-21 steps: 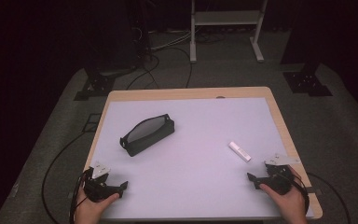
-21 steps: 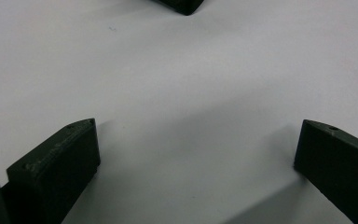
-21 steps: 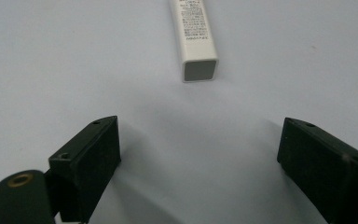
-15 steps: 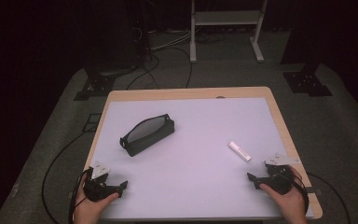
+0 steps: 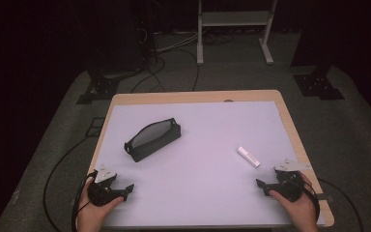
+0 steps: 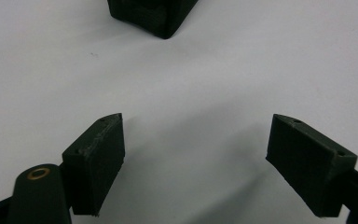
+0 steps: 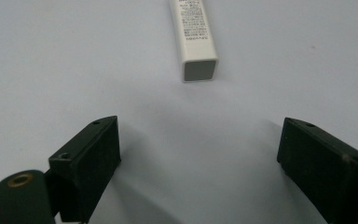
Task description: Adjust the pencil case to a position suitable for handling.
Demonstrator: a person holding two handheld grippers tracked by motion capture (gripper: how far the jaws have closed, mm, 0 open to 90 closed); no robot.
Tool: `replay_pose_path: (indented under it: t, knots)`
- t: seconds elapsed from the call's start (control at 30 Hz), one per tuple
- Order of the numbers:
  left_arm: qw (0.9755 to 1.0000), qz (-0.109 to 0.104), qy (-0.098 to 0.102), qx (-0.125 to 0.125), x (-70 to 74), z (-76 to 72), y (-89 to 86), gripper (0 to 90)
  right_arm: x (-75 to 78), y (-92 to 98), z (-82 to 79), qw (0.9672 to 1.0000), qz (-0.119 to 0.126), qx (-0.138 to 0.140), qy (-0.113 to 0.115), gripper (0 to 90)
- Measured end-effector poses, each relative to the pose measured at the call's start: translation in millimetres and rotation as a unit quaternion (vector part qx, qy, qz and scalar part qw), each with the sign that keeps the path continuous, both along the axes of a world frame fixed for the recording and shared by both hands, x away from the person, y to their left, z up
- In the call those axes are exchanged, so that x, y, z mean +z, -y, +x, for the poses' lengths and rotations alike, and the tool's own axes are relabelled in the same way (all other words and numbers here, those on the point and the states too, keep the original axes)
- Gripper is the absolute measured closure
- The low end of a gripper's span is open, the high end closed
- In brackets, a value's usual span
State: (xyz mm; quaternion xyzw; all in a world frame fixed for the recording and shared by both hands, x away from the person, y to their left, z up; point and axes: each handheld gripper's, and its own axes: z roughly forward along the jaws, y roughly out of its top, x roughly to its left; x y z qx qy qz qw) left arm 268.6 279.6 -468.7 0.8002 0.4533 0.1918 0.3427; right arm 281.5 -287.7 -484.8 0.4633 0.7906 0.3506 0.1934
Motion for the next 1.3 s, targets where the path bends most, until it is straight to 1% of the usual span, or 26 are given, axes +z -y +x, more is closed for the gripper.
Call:
replay_pose_path:
  t: [0.2, 0.43, 0.53, 0.57, 0.6, 0.63, 0.73, 0.77, 0.83, 1.03, 1.17, 1.27, 1.3]
  knots:
    - [0.9999, -0.003, 0.002, -0.013, 4.3, 3.1, 1.6, 20.3, 0.0, 0.0, 0.0, 1.0, 0.0, 0.0, 0.0, 12.0]
    - [0.9995, 0.002, 0.002, -0.033, 8.4, 10.7, 10.6, 22.7, 0.0, 0.0, 0.0, 1.0, 0.0, 0.0, 0.0, 12.0]
    - [0.9993, -0.003, 0.001, -0.038, 10.3, 13.6, 13.2, 23.1, 0.0, 0.0, 0.0, 1.0, 0.0, 0.0, 0.0, 12.0]
    - [0.9993, -0.001, 0.003, -0.038, 13.3, 15.8, 13.8, 23.4, 0.0, 0.0, 0.0, 1.0, 0.0, 0.0, 0.0, 12.0]
    - [0.9993, -0.001, 0.003, -0.038, 13.3, 15.8, 13.8, 23.7, 0.0, 0.0, 0.0, 1.0, 0.0, 0.0, 0.0, 12.0]
    - [0.9992, -0.005, 0.006, -0.04, 15.0, 17.1, 14.2, 23.7, 0.0, 0.0, 0.0, 1.0, 0.0, 0.0, 0.0, 12.0]
    - [0.999, -0.004, 0.013, -0.042, 21.6, 20.3, 15.1, 24.4, 0.0, 0.0, 0.0, 1.0, 0.0, 0.0, 0.0, 12.0]
    - [0.999, -0.008, 0.015, -0.042, 23.8, 22.0, 15.7, 24.6, 0.0, 0.0, 0.0, 1.0, 0.0, 0.0, 0.0, 12.0]
    - [0.9989, -0.007, 0.017, -0.043, 27.2, 24.5, 15.8, 24.9, 0.0, 0.0, 0.0, 1.0, 0.0, 0.0, 0.0, 12.0]
    - [0.9985, -0.015, 0.031, -0.042, 36.7, 30.7, 14.2, 25.4, -0.1, 0.0, 0.0, 1.0, 0.0, 0.0, 0.0, 12.0]
    - [0.9983, -0.011, 0.035, -0.045, 41.9, 33.1, 11.6, 26.6, -0.1, -0.1, 0.1, 1.0, 0.0, 0.0, 0.0, 12.0]
    - [0.9981, -0.015, 0.04, -0.045, 45.6, 35.4, 11.2, 27.6, -0.1, -0.1, 0.0, 1.0, 0.0, 0.0, 0.0, 12.0]
    - [0.9981, -0.013, 0.039, -0.045, 46.9, 36.2, 11.1, 28.0, -0.1, 0.0, 0.1, 1.0, 0.0, 0.0, 0.0, 12.0]
